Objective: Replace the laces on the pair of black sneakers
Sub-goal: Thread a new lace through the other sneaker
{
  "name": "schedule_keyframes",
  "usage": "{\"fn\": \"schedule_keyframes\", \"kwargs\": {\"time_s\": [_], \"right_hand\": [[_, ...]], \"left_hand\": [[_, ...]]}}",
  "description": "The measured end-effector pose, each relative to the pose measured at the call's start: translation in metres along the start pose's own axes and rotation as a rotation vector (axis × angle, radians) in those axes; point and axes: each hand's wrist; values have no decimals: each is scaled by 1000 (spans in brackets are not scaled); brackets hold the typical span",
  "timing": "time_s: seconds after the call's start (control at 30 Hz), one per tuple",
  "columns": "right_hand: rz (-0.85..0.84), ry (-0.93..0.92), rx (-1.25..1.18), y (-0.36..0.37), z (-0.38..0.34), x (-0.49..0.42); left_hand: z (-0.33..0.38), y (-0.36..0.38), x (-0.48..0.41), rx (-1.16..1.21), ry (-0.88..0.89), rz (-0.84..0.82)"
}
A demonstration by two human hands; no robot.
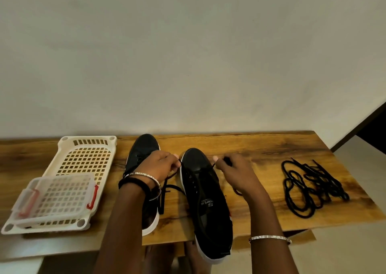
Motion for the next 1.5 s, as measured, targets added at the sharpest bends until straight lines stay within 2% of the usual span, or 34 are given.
{"fn": "schedule_keyframes", "kwargs": {"time_s": [0.17,0.33,0.7,0.97,1.17,1.37,1.5], "right_hand": [[100,118,-288,-19,-37,16],[183,206,-437,-44,-65,32],[167,56,-370,-145,-163,52],[165,34,-462,-213,-227,65],[177,-4,-544,-253,-267,74],[219,-52,-637,-285,-303,77],[213,-97,-694,-296,-315,76]], "left_hand": [[24,-17,17,81,53,98],[55,-39,45,111,143,117],[171,-111,104,-153,285,29],[255,-145,151,-248,381,120],[301,-155,181,-79,424,113],[340,-163,198,429,311,10],[354,-168,202,570,334,15]]}}
Point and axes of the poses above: each hand's wrist, its own x-axis away from the middle knuckle, its own y-axis out of the palm, z = x × y, and after that the axes turned 10 degrees about z, right-handed
